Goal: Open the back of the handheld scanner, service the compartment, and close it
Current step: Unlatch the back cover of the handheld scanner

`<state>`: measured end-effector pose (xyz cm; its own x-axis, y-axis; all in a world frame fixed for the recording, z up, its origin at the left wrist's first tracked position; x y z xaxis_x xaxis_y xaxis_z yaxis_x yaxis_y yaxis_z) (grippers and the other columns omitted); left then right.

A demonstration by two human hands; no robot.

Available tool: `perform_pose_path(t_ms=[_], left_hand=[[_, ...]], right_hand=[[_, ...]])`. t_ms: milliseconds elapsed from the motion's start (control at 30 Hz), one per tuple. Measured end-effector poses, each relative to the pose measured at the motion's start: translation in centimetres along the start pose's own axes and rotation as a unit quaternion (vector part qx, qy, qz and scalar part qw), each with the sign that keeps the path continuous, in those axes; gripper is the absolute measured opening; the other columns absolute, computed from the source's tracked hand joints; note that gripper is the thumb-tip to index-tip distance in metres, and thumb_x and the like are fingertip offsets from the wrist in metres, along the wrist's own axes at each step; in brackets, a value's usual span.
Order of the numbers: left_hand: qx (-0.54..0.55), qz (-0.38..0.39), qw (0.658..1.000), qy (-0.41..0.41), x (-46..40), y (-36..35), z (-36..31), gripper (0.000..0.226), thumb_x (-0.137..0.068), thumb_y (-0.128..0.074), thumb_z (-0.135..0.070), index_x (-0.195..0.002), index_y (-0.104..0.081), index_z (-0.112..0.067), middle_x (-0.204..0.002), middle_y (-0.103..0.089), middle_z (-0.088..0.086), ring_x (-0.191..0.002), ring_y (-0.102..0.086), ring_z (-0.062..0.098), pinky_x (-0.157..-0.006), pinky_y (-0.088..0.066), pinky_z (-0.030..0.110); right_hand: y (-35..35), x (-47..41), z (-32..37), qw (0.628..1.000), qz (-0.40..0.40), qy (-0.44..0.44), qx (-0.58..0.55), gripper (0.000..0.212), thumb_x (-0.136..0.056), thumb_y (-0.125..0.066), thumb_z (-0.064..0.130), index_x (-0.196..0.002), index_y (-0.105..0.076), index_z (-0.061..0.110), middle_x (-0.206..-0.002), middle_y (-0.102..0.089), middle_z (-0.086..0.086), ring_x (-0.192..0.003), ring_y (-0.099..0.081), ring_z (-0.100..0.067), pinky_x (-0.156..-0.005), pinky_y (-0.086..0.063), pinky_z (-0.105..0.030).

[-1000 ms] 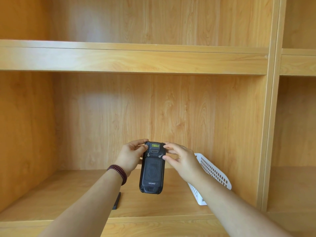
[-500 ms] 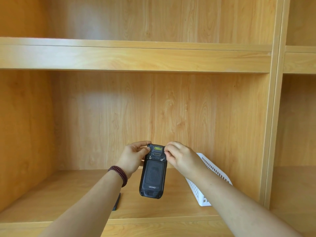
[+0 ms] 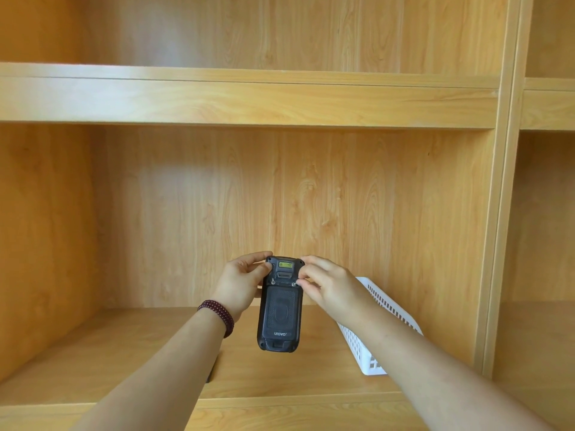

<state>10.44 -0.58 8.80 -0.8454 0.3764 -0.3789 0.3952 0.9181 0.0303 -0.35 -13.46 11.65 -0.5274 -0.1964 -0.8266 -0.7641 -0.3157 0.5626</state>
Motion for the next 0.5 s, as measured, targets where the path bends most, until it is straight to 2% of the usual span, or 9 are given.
perform_pose_path(t_ms=[100, 167, 267, 400, 500], left_hand=[[-0.002, 0.001, 1.0, -0.002, 0.1, 0.1, -0.1, 0.026, -0.096, -0.057, -0.009, -0.12, -0.063, -0.011, -0.098, -0.076, 0.01, -0.086, -0.072, 0.022, -0.068, -0.061, 0.035], [0.0, 0.0, 1.0, -0.001, 0.1, 0.1, -0.1, 0.026, -0.096, -0.056, -0.009, -0.121, -0.063, -0.01, -0.099, -0.076, 0.01, -0.087, -0.072, 0.023, -0.068, -0.061, 0.035], [0.009, -0.002, 1.0, -0.002, 0.2, 0.2, -0.2, 0.027, -0.096, -0.056, -0.008, -0.122, -0.063, -0.01, -0.1, -0.076, 0.011, -0.088, -0.072, 0.023, -0.069, -0.062, 0.035], [0.019, -0.007, 1.0, -0.006, 0.3, 0.2, -0.4, 0.027, -0.095, -0.057, -0.009, -0.121, -0.064, -0.013, -0.099, -0.077, 0.008, -0.087, -0.072, 0.019, -0.066, -0.061, 0.03], [0.023, -0.014, 1.0, -0.006, 0.4, -0.1, -0.2, 0.028, -0.095, -0.058, -0.008, -0.122, -0.064, -0.012, -0.097, -0.076, 0.008, -0.084, -0.072, 0.018, -0.064, -0.06, 0.03]], right_hand=[[-0.1, 0.1, 0.6, 0.999, -0.005, 0.016, 0.036, 0.019, -0.091, -0.059, 0.025, -0.088, -0.069, 0.009, -0.123, -0.066, -0.014, -0.085, -0.073, -0.028, -0.067, -0.061, -0.038], [0.0, 0.0, 1.1, 0.998, -0.011, 0.028, 0.048, 0.029, -0.09, -0.049, 0.031, -0.084, -0.067, 0.009, -0.12, -0.068, -0.014, -0.078, -0.073, -0.027, -0.061, -0.061, -0.035], [0.1, 0.0, 1.2, 0.998, -0.019, 0.033, 0.04, 0.026, -0.089, -0.047, 0.031, -0.08, -0.059, 0.01, -0.118, -0.067, -0.014, -0.07, -0.07, -0.025, -0.055, -0.058, -0.032], [-0.2, 0.0, 1.1, 0.999, -0.036, 0.025, 0.026, 0.017, -0.092, -0.046, 0.029, -0.083, -0.049, 0.015, -0.119, -0.066, -0.012, -0.07, -0.067, -0.024, -0.056, -0.056, -0.033], [0.0, -0.3, 0.7, 0.999, -0.045, -0.001, 0.008, 0.021, -0.095, -0.047, 0.027, -0.083, -0.051, 0.01, -0.1, -0.064, -0.005, -0.069, -0.061, -0.025, -0.055, -0.054, -0.037]])
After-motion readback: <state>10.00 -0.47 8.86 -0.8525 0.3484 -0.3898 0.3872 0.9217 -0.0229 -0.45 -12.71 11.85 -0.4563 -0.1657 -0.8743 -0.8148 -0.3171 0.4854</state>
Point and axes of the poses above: each hand's wrist, its own x-axis away from the middle knuckle, its own y-axis out of the back of the hand, z = x × y, the point moved 10 cm from there along -x, towards the middle knuckle
